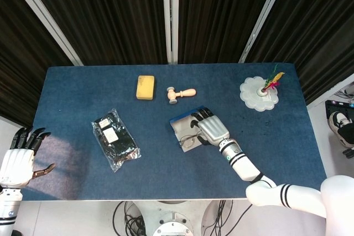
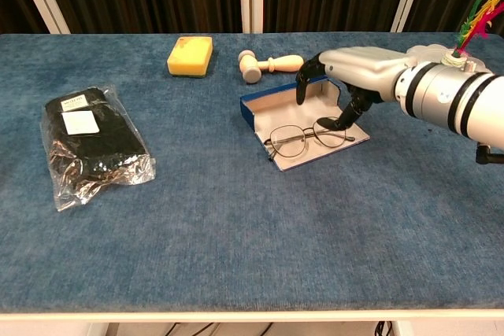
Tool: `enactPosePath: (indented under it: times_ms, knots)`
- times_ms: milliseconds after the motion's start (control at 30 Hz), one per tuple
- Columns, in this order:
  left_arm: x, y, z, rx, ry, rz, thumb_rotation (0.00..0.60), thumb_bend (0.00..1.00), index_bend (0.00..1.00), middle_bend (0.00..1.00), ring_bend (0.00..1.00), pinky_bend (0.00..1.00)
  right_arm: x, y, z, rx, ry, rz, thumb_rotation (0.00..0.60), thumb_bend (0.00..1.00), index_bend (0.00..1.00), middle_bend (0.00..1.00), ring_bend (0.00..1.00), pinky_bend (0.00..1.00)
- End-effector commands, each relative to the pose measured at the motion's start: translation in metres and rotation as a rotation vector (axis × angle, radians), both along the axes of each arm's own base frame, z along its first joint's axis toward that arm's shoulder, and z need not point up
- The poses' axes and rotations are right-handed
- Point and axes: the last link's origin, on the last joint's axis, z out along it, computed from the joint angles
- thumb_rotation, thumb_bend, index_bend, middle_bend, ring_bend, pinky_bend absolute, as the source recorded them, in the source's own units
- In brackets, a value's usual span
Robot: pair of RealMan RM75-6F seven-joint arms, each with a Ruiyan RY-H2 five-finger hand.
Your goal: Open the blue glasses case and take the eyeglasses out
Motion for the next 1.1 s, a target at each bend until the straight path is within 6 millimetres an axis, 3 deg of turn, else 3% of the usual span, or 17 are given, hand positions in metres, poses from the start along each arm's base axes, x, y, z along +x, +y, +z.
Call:
enactPosePath:
  times_ms: [33,767,1100]
  knots:
    - [0.000,0.000,0.000,0.002,0.000,-0.001,0.600,0.07,0.21,0.12,0.02,0.00,-0.002,0.001,-0.007,0.009,0.006,0.000,0.600,0.33,0.37,0.14,0.00,0.00]
    - [-0.004,-0.002,0.000,0.006,-0.008,0.008,0.600,0.07,0.21,0.12,0.02,0.00,-0.001,-0.002,-0.023,0.025,0.036,-0.006,0.600,0.41,0.54,0.20,0.00,0.00]
    - [-0.004,-0.003,0.001,0.009,-0.006,0.004,0.600,0.07,0.21,0.12,0.02,0.00,-0.001,0.001,-0.013,0.013,0.026,0.012,0.600,0.47,0.66,0.25,0.00,0.00]
